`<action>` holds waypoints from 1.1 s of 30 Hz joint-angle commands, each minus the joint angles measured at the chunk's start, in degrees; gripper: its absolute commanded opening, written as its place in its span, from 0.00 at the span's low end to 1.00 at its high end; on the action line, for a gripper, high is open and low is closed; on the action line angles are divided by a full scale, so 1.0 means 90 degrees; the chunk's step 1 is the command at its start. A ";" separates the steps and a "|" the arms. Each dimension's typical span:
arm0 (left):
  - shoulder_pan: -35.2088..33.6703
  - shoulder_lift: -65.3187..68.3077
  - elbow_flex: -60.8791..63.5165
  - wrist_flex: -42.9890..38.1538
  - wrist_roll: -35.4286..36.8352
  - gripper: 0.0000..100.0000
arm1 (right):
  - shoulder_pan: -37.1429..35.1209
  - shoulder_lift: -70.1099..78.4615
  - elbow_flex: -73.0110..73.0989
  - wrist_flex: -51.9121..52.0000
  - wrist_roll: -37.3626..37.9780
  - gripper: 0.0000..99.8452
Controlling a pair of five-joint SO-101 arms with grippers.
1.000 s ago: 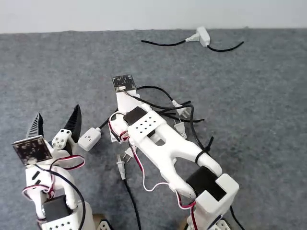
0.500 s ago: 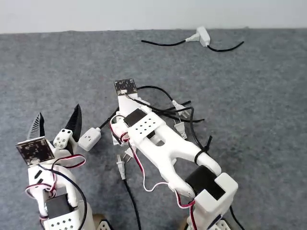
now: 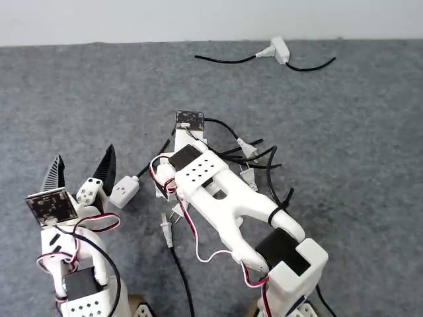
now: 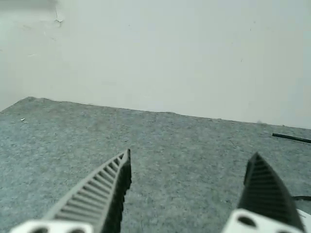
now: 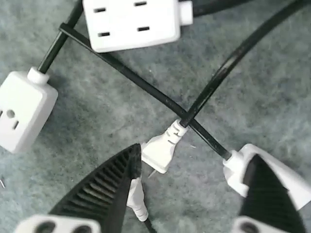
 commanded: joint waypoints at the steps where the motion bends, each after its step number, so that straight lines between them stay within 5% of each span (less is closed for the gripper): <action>1: 0.0049 -0.0068 -0.0073 -0.0215 -0.0068 0.35 | -0.0093 -0.0073 -0.0068 -0.0220 -0.0381 0.35; 16: 0.0049 -0.0068 -0.0073 -0.0215 -0.0186 0.35 | -0.0171 0.0835 0.0107 -0.1333 -0.0381 0.35; 23: 0.0049 -0.0068 -0.0073 -0.0215 -0.0186 0.35 | -0.0161 0.0806 0.0107 -0.1353 -0.0342 0.13; 33: 0.0049 -0.0068 -0.0063 -0.0215 -0.0195 0.35 | -0.0161 0.0689 0.0039 -0.1109 -0.0342 0.13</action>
